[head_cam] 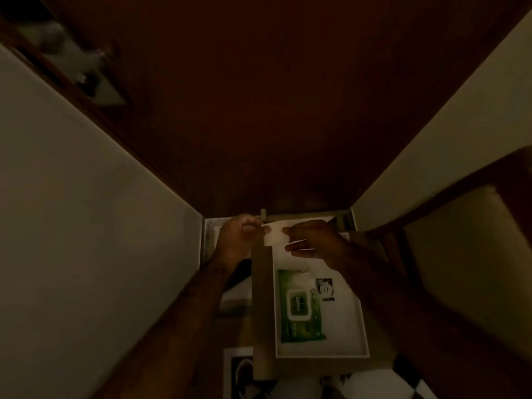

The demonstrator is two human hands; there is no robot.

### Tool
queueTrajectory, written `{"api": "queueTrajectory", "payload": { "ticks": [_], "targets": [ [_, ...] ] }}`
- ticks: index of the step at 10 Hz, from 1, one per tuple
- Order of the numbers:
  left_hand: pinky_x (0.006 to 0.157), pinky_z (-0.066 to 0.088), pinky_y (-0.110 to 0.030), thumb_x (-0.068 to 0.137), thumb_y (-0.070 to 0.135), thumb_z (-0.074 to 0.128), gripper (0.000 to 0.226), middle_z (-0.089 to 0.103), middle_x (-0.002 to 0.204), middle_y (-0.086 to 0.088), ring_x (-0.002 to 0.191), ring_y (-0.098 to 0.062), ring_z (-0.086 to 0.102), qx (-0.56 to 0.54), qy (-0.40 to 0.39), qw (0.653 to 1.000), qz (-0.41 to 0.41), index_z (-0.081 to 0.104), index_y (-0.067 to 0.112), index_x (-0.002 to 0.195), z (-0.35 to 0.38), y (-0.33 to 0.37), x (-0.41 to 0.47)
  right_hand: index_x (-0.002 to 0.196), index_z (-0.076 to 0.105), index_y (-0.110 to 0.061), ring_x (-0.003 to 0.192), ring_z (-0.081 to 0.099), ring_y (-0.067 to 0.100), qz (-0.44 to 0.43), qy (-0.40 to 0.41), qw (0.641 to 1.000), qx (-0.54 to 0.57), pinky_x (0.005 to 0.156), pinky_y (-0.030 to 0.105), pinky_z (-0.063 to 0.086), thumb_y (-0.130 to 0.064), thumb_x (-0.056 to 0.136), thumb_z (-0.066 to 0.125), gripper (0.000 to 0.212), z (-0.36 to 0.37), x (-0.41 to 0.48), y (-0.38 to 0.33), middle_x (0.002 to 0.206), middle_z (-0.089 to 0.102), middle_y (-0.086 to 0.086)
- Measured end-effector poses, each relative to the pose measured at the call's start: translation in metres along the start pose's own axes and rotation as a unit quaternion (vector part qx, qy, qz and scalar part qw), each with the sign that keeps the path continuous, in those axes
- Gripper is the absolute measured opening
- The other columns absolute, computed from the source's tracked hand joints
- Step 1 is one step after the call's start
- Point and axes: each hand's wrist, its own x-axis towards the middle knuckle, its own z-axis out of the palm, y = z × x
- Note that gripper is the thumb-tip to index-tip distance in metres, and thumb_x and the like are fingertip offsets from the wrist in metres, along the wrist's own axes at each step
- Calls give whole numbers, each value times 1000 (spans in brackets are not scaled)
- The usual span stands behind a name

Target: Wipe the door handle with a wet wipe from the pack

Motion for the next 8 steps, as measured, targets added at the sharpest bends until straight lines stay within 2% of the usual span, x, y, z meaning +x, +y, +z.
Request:
{"api": "queueTrajectory", "payload": {
  "ticks": [1, 2, 3, 4, 5, 6, 7, 8],
  "targets": [
    [79, 56, -22, 89, 17, 77, 13, 75, 108, -7, 105, -26, 70, 63, -14, 997, -35, 76, 12, 102, 39, -68, 36, 123, 75, 5, 88, 75, 23, 15, 68, 997, -14, 71, 27, 63, -13, 97, 84, 33, -15, 62, 65, 108, 79, 16],
    [89, 54, -27, 90, 23, 76, 18, 75, 112, -6, 103, -17, 68, 131, -5, 991, -29, 78, 13, 104, 61, -97, 52, 122, 77, 5, 102, 76, 31, -11, 127, 990, -57, 87, 39, 64, -15, 95, 86, 35, -19, 91, 96, 119, 79, 21],
    [109, 41, -35, 92, 30, 74, 21, 72, 123, -5, 120, -16, 59, 244, 5, 970, 0, 79, 13, 104, 94, -133, 87, 117, 83, 1, 114, 73, 29, -51, 166, 969, -177, 108, 39, 56, -22, 97, 85, 31, -29, 140, 128, 124, 79, 16],
    [122, 30, -44, 90, 35, 75, 19, 65, 140, -8, 141, -24, 47, 264, 35, 964, 0, 78, 18, 97, 108, -147, 104, 119, 84, -5, 121, 71, 26, -72, 181, 939, -285, 110, 34, 53, -33, 101, 80, 33, -35, 159, 139, 127, 78, 11],
    [127, 4, -47, 87, 40, 76, 15, 32, 168, -7, 159, -29, 13, 365, 79, 926, 54, 77, 25, 89, 115, -162, 116, 125, 81, -12, 126, 68, 26, -103, 193, 891, -398, 111, 37, 54, -42, 105, 72, 38, -37, 184, 151, 131, 77, 8],
    [127, 0, -54, 88, 42, 74, 19, 22, 172, -8, 160, -30, 5, 407, 59, 908, 79, 75, 25, 95, 116, -170, 121, 131, 75, -14, 129, 65, 26, -105, 204, 854, -466, 109, 39, 54, -47, 107, 66, 42, -36, 195, 162, 135, 72, 7],
    [128, 10, -57, 88, 43, 73, 45, 26, 169, -14, 159, -33, 14, 410, 62, 900, 136, 65, 14, 122, 113, -169, 119, 142, 63, -10, 122, 65, 30, -142, 262, 775, -557, 95, 42, 58, -52, 108, 61, 54, -33, 184, 172, 137, 66, 12],
    [128, 14, -54, 92, 48, 67, 70, 27, 168, -16, 158, -33, 19, 414, 68, 890, 176, 49, 5, 145, 110, -163, 111, 139, 69, 2, 112, 71, 39, -253, 323, 707, -577, 84, 46, 62, -47, 104, 72, 60, -31, 170, 170, 130, 71, 22]
  ]
}}
